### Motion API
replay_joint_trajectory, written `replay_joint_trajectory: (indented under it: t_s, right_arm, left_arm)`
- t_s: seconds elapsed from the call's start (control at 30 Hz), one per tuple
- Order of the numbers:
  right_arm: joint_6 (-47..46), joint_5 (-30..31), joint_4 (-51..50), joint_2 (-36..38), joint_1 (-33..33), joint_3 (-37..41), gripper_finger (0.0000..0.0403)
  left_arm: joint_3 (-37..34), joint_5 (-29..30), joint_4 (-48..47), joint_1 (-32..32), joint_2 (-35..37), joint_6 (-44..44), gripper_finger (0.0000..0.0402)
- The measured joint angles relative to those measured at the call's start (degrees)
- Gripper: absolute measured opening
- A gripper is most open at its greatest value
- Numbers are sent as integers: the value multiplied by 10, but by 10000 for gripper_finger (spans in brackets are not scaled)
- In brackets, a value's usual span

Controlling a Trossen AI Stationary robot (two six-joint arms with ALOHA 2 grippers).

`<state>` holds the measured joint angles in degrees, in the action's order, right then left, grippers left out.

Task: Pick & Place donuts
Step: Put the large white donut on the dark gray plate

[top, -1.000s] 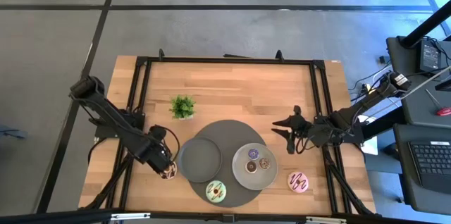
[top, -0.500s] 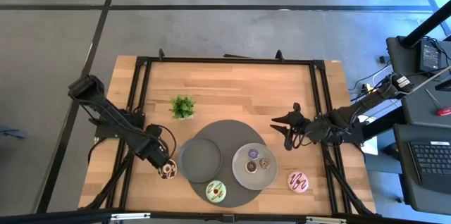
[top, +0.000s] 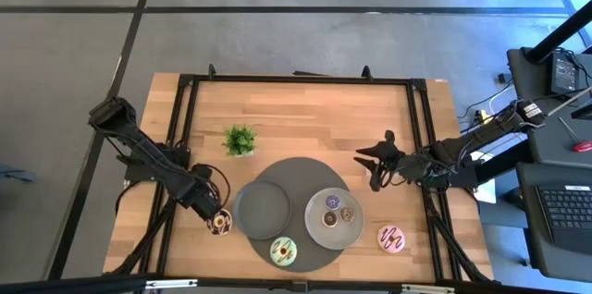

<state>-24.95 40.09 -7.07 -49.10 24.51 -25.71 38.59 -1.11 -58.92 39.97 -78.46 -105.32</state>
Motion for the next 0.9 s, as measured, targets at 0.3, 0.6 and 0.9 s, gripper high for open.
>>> replay_joint_trajectory:
  t_s: [0.3,0.6,0.9]
  right_arm:
    - [13,-12,0,0,0,0,116]
    - [14,-13,0,0,0,0,116]
    - [15,-12,0,0,0,0,116]
  left_arm:
    - [0,7,20,0,0,0,102]
    - [0,13,19,0,0,34,102]
    - [0,-4,16,0,0,69,103]
